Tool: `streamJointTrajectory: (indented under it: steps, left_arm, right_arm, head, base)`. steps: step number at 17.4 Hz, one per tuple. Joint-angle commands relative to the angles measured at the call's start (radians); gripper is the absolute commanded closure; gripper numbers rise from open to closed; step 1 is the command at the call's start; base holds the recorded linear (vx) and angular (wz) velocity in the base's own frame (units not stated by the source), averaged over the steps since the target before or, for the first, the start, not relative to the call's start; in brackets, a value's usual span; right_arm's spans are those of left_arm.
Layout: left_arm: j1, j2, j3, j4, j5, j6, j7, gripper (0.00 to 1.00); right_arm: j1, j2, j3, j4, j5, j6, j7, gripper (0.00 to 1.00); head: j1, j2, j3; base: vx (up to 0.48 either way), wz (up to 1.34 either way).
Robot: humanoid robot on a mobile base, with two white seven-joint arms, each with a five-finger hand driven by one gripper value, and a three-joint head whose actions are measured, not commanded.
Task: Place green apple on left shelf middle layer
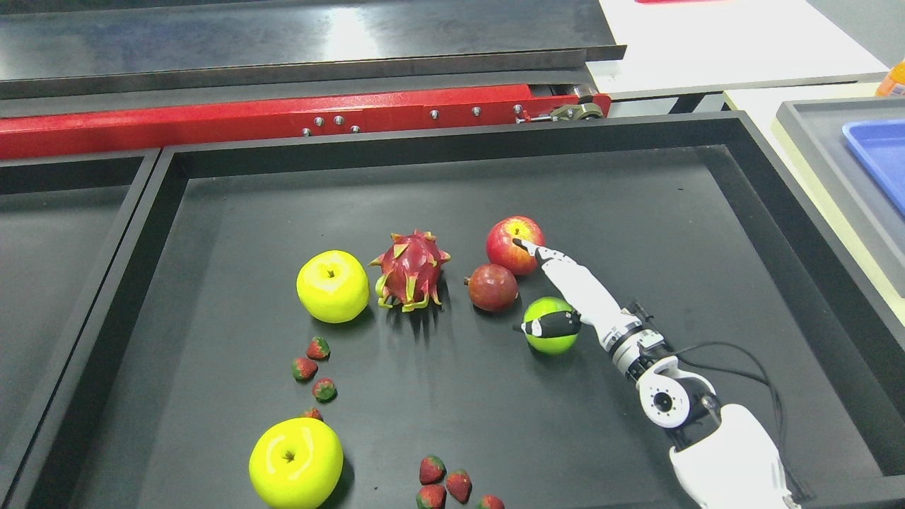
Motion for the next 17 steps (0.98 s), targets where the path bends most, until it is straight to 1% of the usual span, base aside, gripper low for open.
streamJointTrajectory:
  steps: [1, 3, 4, 5, 6, 8, 11, 14, 17]
  left_arm:
    - [0.000, 0.017, 0.000, -0.001, 0.000, 0.001, 0.000, 0.00]
    - [0.000, 0.017, 0.000, 0.001, 0.000, 0.001, 0.000, 0.00]
    - [0.000, 0.017, 0.000, -0.001, 0.000, 0.001, 0.000, 0.00]
    - [0.000, 0.017, 0.000, -0.001, 0.000, 0.001, 0.000, 0.00]
    - [0.000, 0.017, 0.000, -0.001, 0.000, 0.001, 0.000, 0.00]
    - [0.000, 0.017, 0.000, 0.001, 0.000, 0.001, 0.000, 0.00]
    - [0.000, 0.017, 0.000, -0.001, 0.000, 0.001, 0.000, 0.00]
    - [0.000, 0.017, 0.000, -0.001, 0.000, 0.001, 0.000, 0.00]
    - [0.000, 0.017, 0.000, -0.001, 0.000, 0.001, 0.000, 0.00]
  right_arm:
    - [0.048, 0.049, -0.156, -0.012, -0.339, -0.100, -0.017, 0.00]
    - [0.074, 0.058, -0.230, -0.023, -0.485, -0.170, -0.050, 0.00]
    - [0.081, 0.069, -0.252, -0.021, -0.519, -0.186, -0.070, 0.00]
    - [0.097, 0.096, -0.257, -0.023, -0.537, -0.198, -0.090, 0.00]
    - [0.121, 0.141, -0.257, -0.029, -0.544, -0.221, -0.099, 0.00]
    - [0.189, 0.211, -0.258, -0.070, -0.547, -0.259, -0.100, 0.00]
    - [0.282, 0.211, -0.250, -0.096, -0.558, -0.266, -0.095, 0.00]
    - [0.312, 0.211, -0.252, -0.095, -0.680, -0.267, -0.096, 0.00]
    - [0.306, 0.211, -0.243, -0.095, -0.711, -0.261, -0.139, 0.00]
  head:
    - [0.0000, 0.000, 0.000]
    - [0.0000, 0.000, 0.000]
    - [0.0000, 0.000, 0.000]
    - [0.0000, 0.000, 0.000]
    - [0.0000, 0.000, 0.000]
    - [0.0000, 0.000, 0.000]
    - [0.0000, 0.000, 0.000]
    - [0.0000, 0.000, 0.000]
    - [0.0000, 0.000, 0.000]
  base:
    - [0.000, 0.00]
    - [0.000, 0.00]
    - [0.000, 0.00]
    - [0.000, 0.00]
    - [0.000, 0.00]
    - [0.000, 0.00]
    - [0.000, 0.00]
    - [0.000, 0.00]
    - [0.000, 0.00]
